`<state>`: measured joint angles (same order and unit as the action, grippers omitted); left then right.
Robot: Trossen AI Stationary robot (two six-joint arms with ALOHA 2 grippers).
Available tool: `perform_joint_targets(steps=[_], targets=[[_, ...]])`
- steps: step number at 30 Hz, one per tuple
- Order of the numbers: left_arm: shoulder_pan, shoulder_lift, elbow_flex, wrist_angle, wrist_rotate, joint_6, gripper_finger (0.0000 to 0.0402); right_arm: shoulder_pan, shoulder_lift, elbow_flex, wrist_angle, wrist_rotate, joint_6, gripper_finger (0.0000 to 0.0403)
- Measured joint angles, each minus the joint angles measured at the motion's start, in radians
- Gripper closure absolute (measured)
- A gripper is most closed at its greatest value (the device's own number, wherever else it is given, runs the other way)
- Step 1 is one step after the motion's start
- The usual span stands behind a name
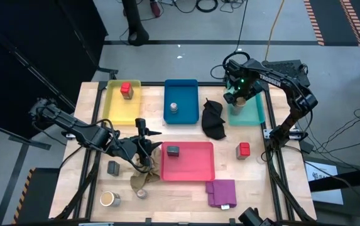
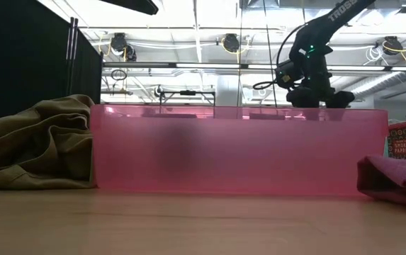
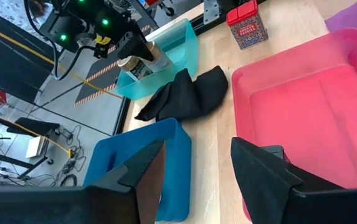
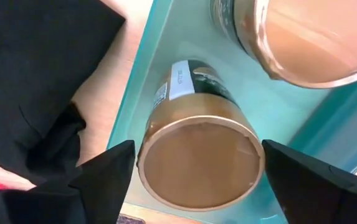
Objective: Sort spices by type
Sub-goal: Put the right golden seasoning bottle into the light blue bin
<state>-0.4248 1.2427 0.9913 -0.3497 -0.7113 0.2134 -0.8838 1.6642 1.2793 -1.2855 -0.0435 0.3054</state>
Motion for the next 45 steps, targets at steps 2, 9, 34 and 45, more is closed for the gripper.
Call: perform_joint_targets(steps=[2, 9, 34, 45], targets=[[0.000, 0.000, 0.000, 0.000, 0.000, 0.000, 0.0212, 0.000, -0.001, 0.000, -0.003, 0.013, 0.000, 0.0069], [0.000, 0.000, 0.000, 0.000, 0.000, -0.002, 0.0212, -0.001, -0.037, 0.020, -0.066, 0.045, -0.002, 0.0067], [0.000, 0.000, 0.000, -0.001, 0.000, 0.001, 0.0212, 0.178, -0.196, 0.012, 0.013, 0.176, 0.108, 0.0345], [0.000, 0.000, 0.000, -0.001, 0.000, 0.000, 0.0212, 0.242, -0.201, -0.157, 0.158, 0.265, 0.151, 0.0400]])
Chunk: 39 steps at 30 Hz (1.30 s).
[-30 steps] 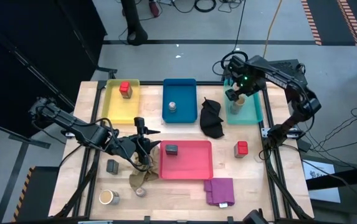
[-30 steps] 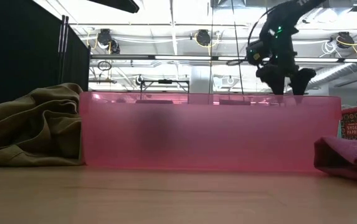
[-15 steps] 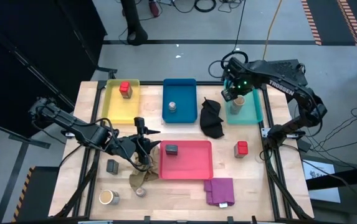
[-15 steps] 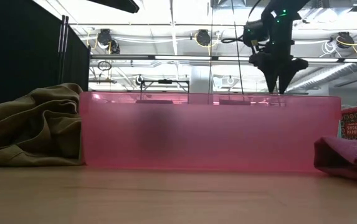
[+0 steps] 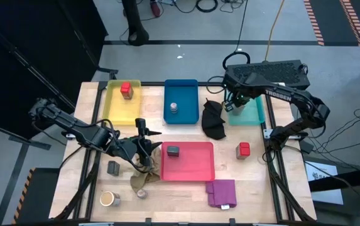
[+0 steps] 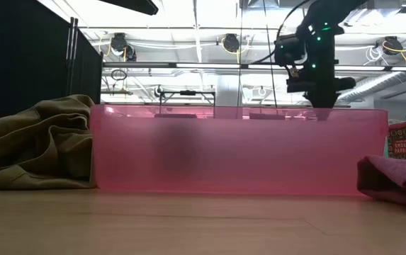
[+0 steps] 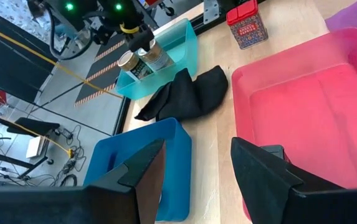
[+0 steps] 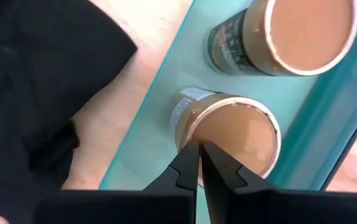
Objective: Sort spices by type
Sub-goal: Put the right golden seasoning bottle into the light blue bin
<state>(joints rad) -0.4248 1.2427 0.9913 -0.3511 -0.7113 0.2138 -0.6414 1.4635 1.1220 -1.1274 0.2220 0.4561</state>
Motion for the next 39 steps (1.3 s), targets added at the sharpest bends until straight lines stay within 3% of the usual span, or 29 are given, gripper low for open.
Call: perform_joint_targets(steps=[10, 16, 20, 26, 33, 39], targets=[[0.000, 0.000, 0.000, 0.000, 0.000, 0.000, 0.0212, 0.009, -0.024, -0.009, -0.115, 0.002, -0.168, 0.0402], [0.000, 0.000, 0.000, 0.000, 0.000, 0.000, 0.0212, 0.030, -0.077, -0.012, -0.124, 0.112, -0.285, 0.0402], [0.000, 0.000, 0.000, -0.001, 0.000, 0.000, 0.0212, 0.051, -0.129, -0.012, -0.106, 0.100, -0.254, 0.0403], [0.000, 0.000, 0.000, -0.003, 0.000, 0.000, 0.0212, 0.110, -0.190, -0.041, -0.077, -0.044, -0.187, 0.0403], [0.000, 0.000, 0.000, -0.003, 0.000, 0.000, 0.0212, 0.162, -0.196, -0.180, -0.078, -0.029, -0.075, 0.0403], [0.000, 0.000, 0.000, -0.003, 0.000, 0.001, 0.0212, 0.158, -0.195, -0.233, -0.088, 0.119, -0.019, 0.0403]])
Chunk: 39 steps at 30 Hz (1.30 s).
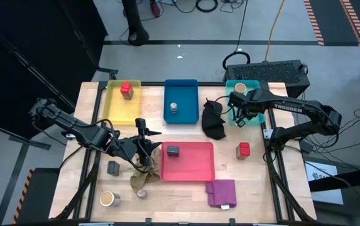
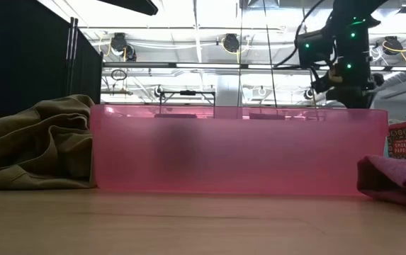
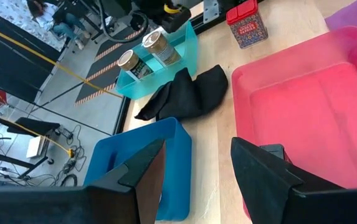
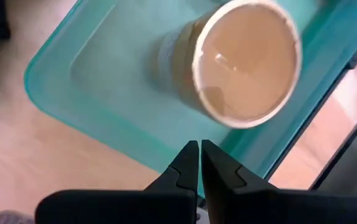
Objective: Sort spices by type
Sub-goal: Put the right golden seasoning bottle into the light blue bin
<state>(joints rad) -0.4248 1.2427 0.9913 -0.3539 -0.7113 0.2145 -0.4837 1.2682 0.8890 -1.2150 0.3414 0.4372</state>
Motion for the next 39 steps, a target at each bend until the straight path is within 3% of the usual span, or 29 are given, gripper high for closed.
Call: perform_joint_targets(steps=[9, 20, 30, 39], targets=[[0.000, 0.000, 0.000, 0.000, 0.000, 0.001, 0.0212, -0.048, 0.000, 0.000, 0.027, 0.046, -0.018, 0.0403], [0.000, 0.000, 0.000, 0.000, 0.000, 0.003, 0.0212, -0.099, 0.000, 0.001, 0.038, 0.242, -0.063, 0.0403], [0.000, 0.000, 0.000, 0.001, 0.000, 0.008, 0.0212, -0.084, 0.000, 0.050, 0.176, 0.230, -0.034, 0.0403], [0.000, 0.000, 0.000, 0.000, 0.000, 0.008, 0.0212, -0.084, 0.000, 0.050, 0.252, 0.124, -0.022, 0.0403]])
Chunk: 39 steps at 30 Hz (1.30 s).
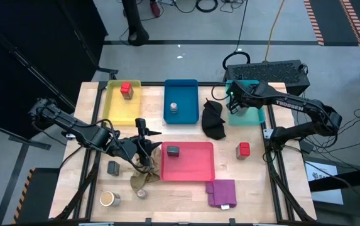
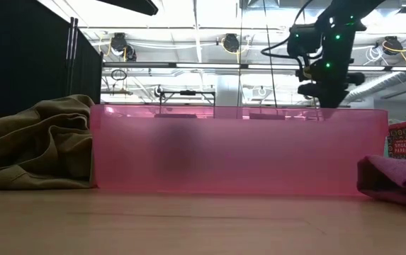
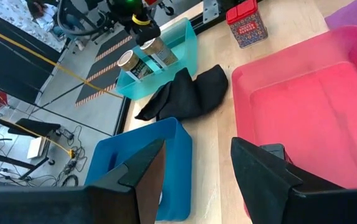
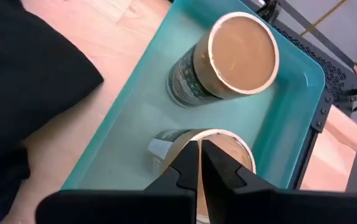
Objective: Sort spices by type
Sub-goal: Put the right golden seasoning bottle into the light blue bin
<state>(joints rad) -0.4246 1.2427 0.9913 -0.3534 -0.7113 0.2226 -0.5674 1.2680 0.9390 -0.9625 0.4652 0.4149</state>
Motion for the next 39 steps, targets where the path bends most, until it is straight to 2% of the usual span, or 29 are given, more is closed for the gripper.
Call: perform_joint_targets(steps=[12, 39], targets=[[0.000, 0.000, 0.000, 0.000, 0.000, 0.000, 0.0212, 0.000, 0.000, 0.000, -0.031, -0.027, 0.045, 0.0403], [0.000, 0.000, 0.000, 0.000, 0.000, -0.004, 0.0212, 0.000, 0.029, 0.000, -0.012, -0.016, 0.014, 0.0403]])
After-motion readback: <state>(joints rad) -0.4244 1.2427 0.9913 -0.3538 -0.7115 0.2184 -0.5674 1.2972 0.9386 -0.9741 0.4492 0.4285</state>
